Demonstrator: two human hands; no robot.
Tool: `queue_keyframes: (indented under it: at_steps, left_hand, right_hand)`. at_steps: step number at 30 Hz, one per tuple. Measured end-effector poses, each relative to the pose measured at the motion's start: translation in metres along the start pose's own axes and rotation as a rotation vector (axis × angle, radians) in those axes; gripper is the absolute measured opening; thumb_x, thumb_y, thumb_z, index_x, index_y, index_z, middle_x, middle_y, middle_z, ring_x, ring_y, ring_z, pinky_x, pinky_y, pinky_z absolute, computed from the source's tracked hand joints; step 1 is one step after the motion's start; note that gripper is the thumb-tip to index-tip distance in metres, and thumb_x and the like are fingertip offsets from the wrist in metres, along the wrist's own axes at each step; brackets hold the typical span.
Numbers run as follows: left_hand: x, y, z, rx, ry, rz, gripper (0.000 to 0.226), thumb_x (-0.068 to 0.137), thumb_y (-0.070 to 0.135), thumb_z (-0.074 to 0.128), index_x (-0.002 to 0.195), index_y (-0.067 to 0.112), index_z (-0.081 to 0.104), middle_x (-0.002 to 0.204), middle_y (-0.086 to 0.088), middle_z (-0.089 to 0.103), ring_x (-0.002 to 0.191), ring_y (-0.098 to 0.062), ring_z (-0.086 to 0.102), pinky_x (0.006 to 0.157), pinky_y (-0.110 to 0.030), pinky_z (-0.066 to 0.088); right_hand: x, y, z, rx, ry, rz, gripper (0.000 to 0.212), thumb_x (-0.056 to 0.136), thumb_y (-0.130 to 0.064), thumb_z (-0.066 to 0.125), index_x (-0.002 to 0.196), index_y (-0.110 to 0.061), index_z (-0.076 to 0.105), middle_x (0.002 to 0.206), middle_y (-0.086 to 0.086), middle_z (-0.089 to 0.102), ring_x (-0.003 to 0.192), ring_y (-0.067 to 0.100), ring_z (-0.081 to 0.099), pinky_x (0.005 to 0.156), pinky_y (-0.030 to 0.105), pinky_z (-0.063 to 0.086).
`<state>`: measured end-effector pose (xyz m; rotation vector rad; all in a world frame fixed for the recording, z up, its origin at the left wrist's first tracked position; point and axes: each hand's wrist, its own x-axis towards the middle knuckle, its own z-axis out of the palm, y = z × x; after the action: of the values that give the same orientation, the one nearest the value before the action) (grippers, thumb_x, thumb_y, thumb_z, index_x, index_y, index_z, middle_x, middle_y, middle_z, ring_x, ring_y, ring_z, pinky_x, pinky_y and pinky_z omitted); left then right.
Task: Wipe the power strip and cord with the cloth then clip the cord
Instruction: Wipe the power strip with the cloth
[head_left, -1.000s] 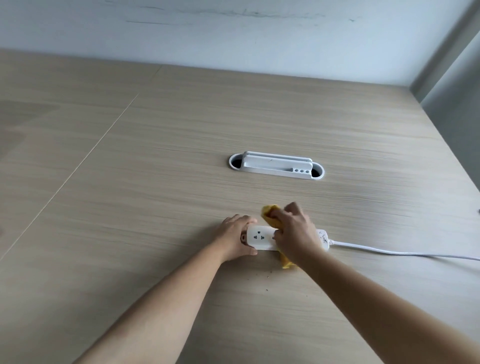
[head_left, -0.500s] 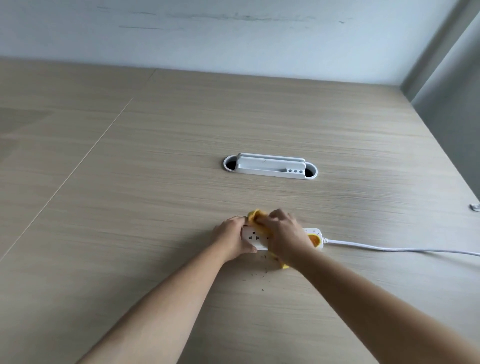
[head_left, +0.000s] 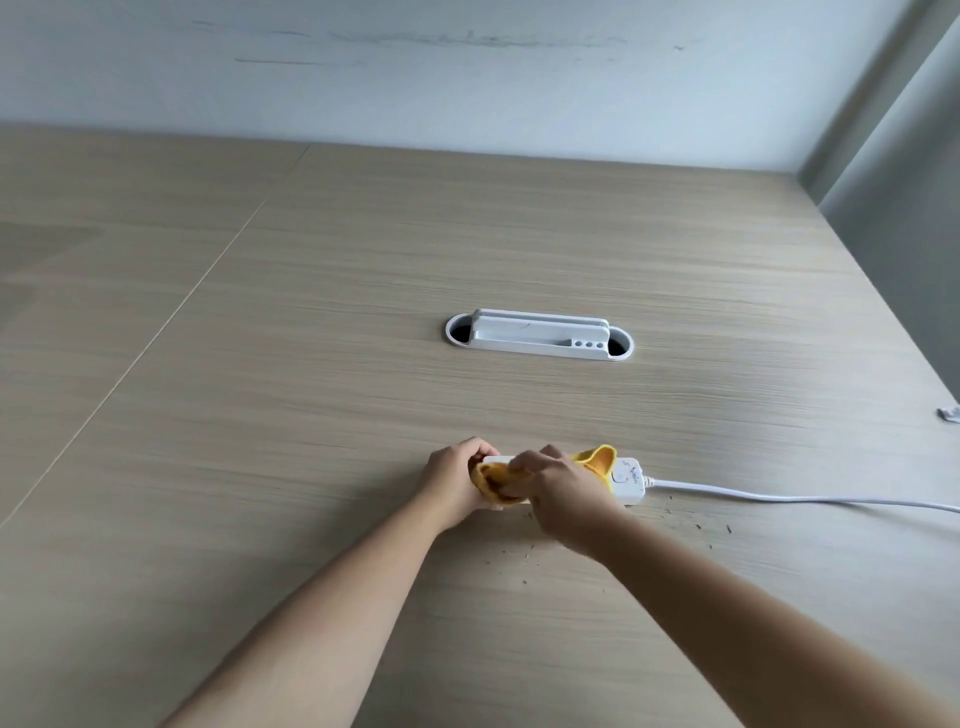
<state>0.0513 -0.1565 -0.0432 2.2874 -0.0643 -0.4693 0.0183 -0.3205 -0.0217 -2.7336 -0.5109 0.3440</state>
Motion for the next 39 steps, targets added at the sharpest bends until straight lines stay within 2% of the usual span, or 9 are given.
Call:
queue_keyframes:
  at_steps: [5,8,12,18,21,24,29,35,39]
  left_hand:
    - [0.002,-0.002,-0.001,0.013,-0.018,-0.013,0.052,0.054,0.009,0.087,0.099,0.024,0.065,0.098,0.008,0.069,0.089,-0.013,0.06,0.075,-0.022,0.044]
    - [0.002,0.001,0.002,0.079,-0.033,0.019,0.056,0.059,0.016,0.085,0.109,0.024,0.06,0.111,0.007,0.065,0.1,-0.014,0.058,0.083,-0.025,0.047]
    - [0.002,0.014,0.007,0.214,-0.011,0.095,0.053,0.06,0.026,0.083,0.107,0.022,0.059,0.112,0.005,0.061,0.103,-0.018,0.057,0.086,-0.033,0.048]
    - [0.001,0.004,0.004,0.099,-0.013,0.037,0.059,0.059,0.013,0.085,0.113,0.02,0.06,0.119,0.004,0.063,0.098,-0.012,0.054,0.08,-0.021,0.041]
    - [-0.002,0.002,0.003,0.062,0.003,0.035,0.069,0.059,0.014,0.087,0.12,0.02,0.055,0.121,0.003,0.062,0.107,-0.016,0.058,0.083,-0.02,0.041]
    - [-0.002,0.002,0.002,0.036,0.011,0.039,0.068,0.055,0.017,0.089,0.114,0.017,0.055,0.112,0.002,0.067,0.097,-0.016,0.06,0.077,-0.02,0.041]
    - [0.0,-0.002,0.004,0.045,0.004,0.014,0.068,0.053,0.016,0.09,0.11,0.02,0.053,0.115,0.003,0.065,0.104,-0.015,0.058,0.085,-0.027,0.046]
    - [0.001,-0.002,0.003,0.018,0.024,0.042,0.065,0.053,0.019,0.089,0.109,0.017,0.055,0.107,0.003,0.068,0.096,-0.017,0.062,0.076,-0.02,0.041]
    - [0.001,0.0,0.002,0.081,-0.015,0.049,0.064,0.055,0.015,0.087,0.11,0.024,0.054,0.112,0.007,0.063,0.102,-0.016,0.058,0.085,-0.029,0.046]
  right_hand:
    - [-0.006,0.033,-0.034,-0.142,0.146,0.409,0.022,0.078,-0.009,0.047,0.083,-0.01,0.067,0.095,0.007,0.063,0.092,0.029,0.057,0.062,0.029,0.039]
    - [-0.001,0.022,-0.031,-0.055,0.244,0.283,0.037,0.08,-0.001,0.047,0.106,-0.019,0.066,0.11,0.003,0.059,0.101,0.025,0.049,0.068,0.031,0.04]
    - [-0.001,0.008,-0.003,-0.049,0.052,0.029,0.043,0.086,-0.003,0.051,0.115,-0.032,0.064,0.122,-0.004,0.056,0.104,0.023,0.046,0.08,0.033,0.047]
    - [-0.015,0.041,-0.029,-0.131,0.205,0.455,0.024,0.085,-0.012,0.052,0.104,-0.008,0.066,0.105,0.011,0.053,0.097,0.028,0.047,0.073,0.038,0.047]
    - [-0.006,0.005,-0.022,-0.047,0.135,0.202,0.031,0.084,-0.01,0.052,0.112,-0.016,0.064,0.113,0.011,0.05,0.104,0.028,0.045,0.078,0.037,0.045]
    - [-0.004,-0.022,0.0,-0.108,-0.029,-0.008,0.033,0.085,-0.013,0.054,0.117,-0.021,0.058,0.118,0.011,0.044,0.108,0.029,0.043,0.077,0.039,0.047]
    - [-0.005,0.016,-0.021,-0.203,0.125,0.376,0.032,0.085,0.0,0.052,0.116,-0.008,0.05,0.113,0.015,0.044,0.103,0.033,0.046,0.07,0.041,0.05]
    - [-0.007,-0.028,0.007,-0.138,-0.009,0.038,0.037,0.083,-0.009,0.047,0.119,-0.019,0.053,0.115,0.013,0.043,0.106,0.032,0.043,0.069,0.041,0.047]
    - [-0.02,0.023,-0.014,-0.128,0.13,0.409,0.029,0.083,-0.014,0.053,0.112,-0.008,0.054,0.111,0.015,0.046,0.1,0.033,0.047,0.075,0.044,0.05]
